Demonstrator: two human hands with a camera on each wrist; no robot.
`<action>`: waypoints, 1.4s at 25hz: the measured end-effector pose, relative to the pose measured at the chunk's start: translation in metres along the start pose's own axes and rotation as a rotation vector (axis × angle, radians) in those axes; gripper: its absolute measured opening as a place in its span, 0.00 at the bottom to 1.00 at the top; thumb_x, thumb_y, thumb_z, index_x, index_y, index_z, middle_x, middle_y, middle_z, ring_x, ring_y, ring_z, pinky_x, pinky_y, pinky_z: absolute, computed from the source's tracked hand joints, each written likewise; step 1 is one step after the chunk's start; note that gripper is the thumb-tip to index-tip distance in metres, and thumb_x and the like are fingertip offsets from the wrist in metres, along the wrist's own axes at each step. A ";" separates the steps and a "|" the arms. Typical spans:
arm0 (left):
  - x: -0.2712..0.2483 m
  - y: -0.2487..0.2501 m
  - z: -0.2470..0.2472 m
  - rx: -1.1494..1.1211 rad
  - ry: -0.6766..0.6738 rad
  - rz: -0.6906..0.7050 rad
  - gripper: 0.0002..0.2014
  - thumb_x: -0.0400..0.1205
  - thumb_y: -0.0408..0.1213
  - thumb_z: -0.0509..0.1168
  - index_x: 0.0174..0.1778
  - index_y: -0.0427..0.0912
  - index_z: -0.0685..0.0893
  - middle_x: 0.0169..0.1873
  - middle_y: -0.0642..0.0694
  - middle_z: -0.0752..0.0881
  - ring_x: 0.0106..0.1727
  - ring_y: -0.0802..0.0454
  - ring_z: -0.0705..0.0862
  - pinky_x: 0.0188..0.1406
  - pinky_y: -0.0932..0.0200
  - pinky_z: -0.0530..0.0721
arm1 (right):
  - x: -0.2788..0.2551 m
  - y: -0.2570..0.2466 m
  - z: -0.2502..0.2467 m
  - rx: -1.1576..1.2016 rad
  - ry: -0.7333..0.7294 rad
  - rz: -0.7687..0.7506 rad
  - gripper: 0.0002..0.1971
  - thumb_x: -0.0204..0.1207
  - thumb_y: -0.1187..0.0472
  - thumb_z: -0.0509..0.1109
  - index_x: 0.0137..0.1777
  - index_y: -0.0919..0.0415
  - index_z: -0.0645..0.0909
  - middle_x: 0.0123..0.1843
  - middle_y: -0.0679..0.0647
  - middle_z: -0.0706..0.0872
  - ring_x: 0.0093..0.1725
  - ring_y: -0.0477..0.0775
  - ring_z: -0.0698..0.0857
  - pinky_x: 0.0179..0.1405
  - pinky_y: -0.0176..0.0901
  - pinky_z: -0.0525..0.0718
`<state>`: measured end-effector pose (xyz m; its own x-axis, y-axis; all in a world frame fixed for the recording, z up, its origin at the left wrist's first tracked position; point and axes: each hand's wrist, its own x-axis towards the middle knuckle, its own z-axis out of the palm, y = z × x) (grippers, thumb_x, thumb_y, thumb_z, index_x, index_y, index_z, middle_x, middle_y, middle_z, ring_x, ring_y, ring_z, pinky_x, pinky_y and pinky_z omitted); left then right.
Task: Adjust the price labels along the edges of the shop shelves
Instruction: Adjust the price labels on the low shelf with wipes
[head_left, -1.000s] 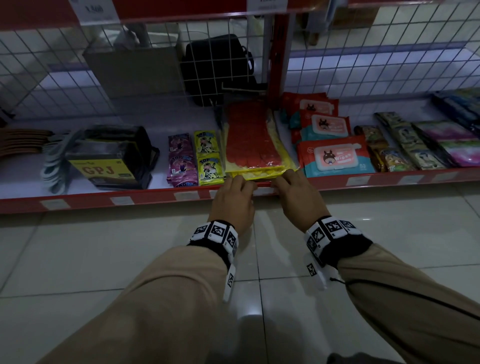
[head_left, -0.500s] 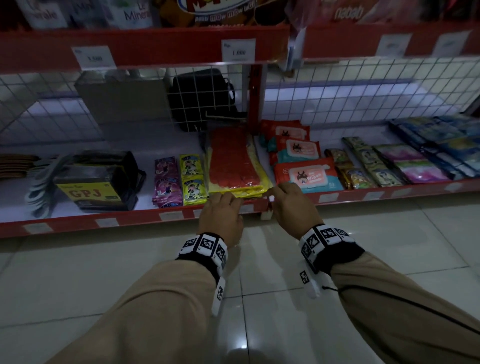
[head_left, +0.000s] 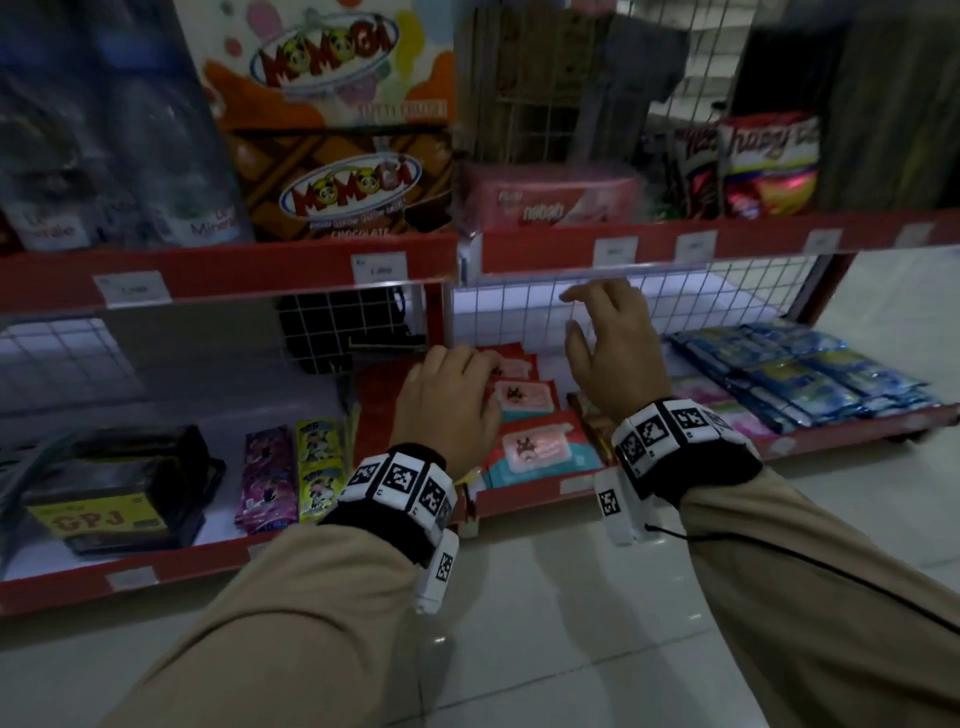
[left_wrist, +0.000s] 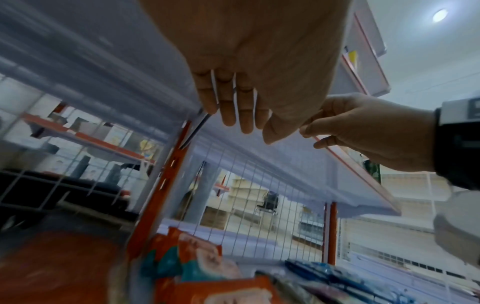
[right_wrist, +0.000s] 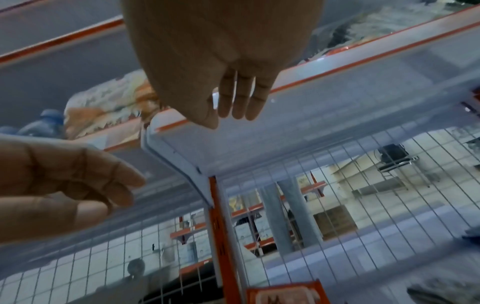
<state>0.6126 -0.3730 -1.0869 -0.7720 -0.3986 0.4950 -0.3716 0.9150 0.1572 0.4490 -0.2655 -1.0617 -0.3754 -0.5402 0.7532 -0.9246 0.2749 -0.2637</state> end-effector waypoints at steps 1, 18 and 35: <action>0.010 0.005 -0.007 -0.020 0.057 0.018 0.18 0.80 0.43 0.62 0.66 0.46 0.78 0.57 0.48 0.80 0.59 0.46 0.74 0.57 0.51 0.75 | 0.010 0.002 -0.006 -0.011 0.031 -0.007 0.14 0.76 0.66 0.66 0.62 0.61 0.78 0.60 0.60 0.78 0.61 0.61 0.76 0.53 0.45 0.76; 0.092 0.030 -0.041 0.209 0.167 0.070 0.31 0.77 0.45 0.67 0.77 0.48 0.69 0.69 0.42 0.70 0.68 0.41 0.69 0.64 0.47 0.72 | 0.072 0.015 -0.033 -0.253 -0.133 -0.018 0.22 0.69 0.53 0.76 0.61 0.55 0.76 0.62 0.59 0.74 0.61 0.62 0.71 0.54 0.55 0.72; 0.111 0.050 -0.028 0.231 0.349 0.146 0.16 0.74 0.32 0.70 0.58 0.44 0.83 0.50 0.43 0.79 0.52 0.41 0.77 0.51 0.47 0.73 | 0.085 0.040 -0.055 -0.182 -0.238 -0.098 0.14 0.72 0.57 0.74 0.57 0.56 0.80 0.58 0.53 0.81 0.60 0.57 0.76 0.59 0.50 0.72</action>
<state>0.5225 -0.3696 -1.0005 -0.6194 -0.1846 0.7631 -0.4074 0.9064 -0.1114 0.3838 -0.2567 -0.9750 -0.3098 -0.7359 0.6021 -0.9384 0.3388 -0.0687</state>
